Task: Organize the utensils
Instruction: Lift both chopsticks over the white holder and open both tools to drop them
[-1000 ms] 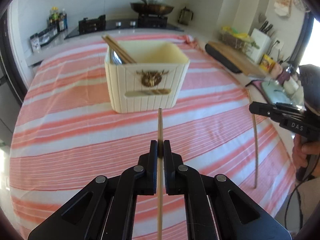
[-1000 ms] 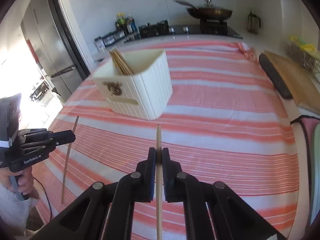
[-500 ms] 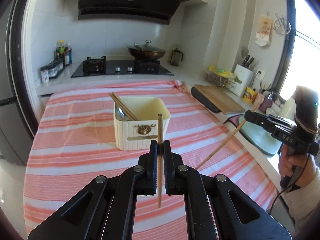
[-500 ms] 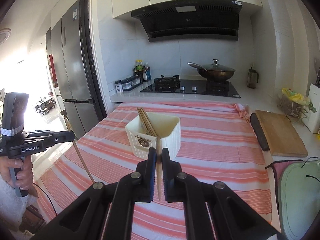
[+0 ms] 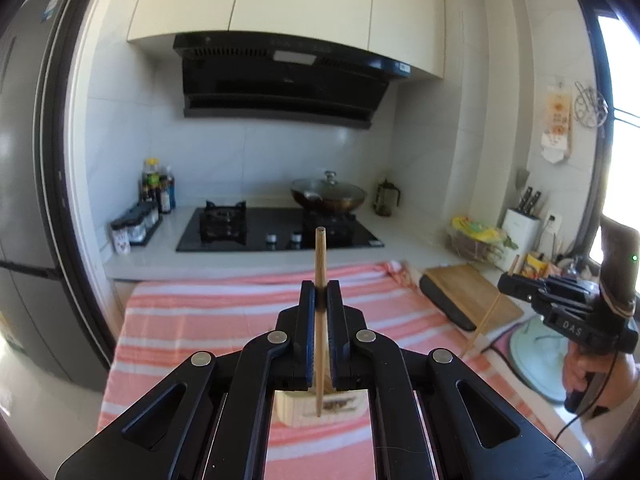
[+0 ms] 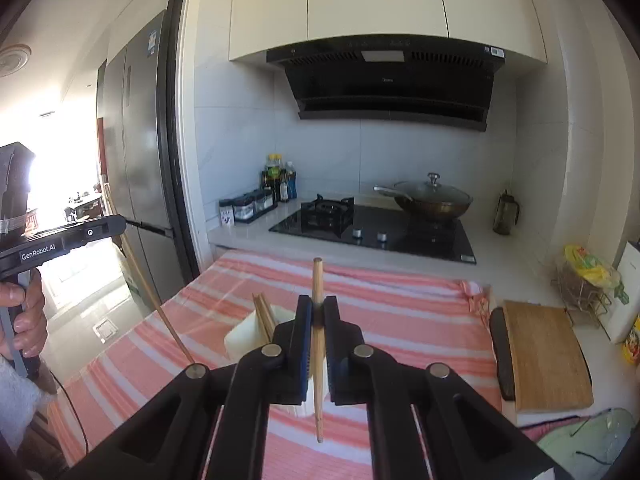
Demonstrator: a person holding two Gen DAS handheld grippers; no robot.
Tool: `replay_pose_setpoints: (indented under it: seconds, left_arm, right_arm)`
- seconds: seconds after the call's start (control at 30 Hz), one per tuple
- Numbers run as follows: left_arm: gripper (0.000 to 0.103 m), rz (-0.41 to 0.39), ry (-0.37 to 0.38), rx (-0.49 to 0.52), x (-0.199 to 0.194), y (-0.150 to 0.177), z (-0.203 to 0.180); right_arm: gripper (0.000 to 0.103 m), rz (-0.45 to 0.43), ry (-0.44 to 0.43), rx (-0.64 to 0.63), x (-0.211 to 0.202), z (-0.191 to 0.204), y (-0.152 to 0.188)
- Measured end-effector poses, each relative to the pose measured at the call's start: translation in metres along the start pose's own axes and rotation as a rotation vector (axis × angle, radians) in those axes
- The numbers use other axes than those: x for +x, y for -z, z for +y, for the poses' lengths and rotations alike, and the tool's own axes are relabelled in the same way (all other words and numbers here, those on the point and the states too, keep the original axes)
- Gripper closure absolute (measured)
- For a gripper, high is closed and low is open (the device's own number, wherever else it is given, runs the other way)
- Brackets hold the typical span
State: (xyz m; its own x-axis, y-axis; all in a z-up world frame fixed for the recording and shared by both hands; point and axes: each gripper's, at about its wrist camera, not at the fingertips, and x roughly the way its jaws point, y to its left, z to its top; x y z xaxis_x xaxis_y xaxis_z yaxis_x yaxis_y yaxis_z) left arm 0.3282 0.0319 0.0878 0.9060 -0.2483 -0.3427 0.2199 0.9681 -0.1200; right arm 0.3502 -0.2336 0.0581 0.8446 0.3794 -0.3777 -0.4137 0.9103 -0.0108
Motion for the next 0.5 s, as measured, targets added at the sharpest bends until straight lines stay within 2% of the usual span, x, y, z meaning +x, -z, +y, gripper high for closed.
replay_pose_setpoints:
  seconds: [0.13, 0.27, 0.37, 0.5]
  left_arm:
    - [0.1, -0.022, -0.04, -0.024, 0.041, -0.012, 0.008]
    - [0.1, 0.026, -0.065, -0.071, 0.091, 0.005, 0.021]
    - [0.1, 0.112, -0.079, -0.112, 0.126, 0.026, 0.033]
    - [0.1, 0.233, -0.083, -0.148, 0.16, 0.055, 0.047]
  right_arm:
    - [0.097, -0.086, -0.006, -0.011, 0.022, 0.004, -0.03]
    - [0.097, -0.119, -0.02, -0.034, 0.057, 0.017, -0.036]
    - [0.097, -0.076, -0.01, -0.074, 0.097, 0.024, -0.026]
    - [0.097, 0.081, 0.005, -0.093, 0.161, 0.023, 0.002]
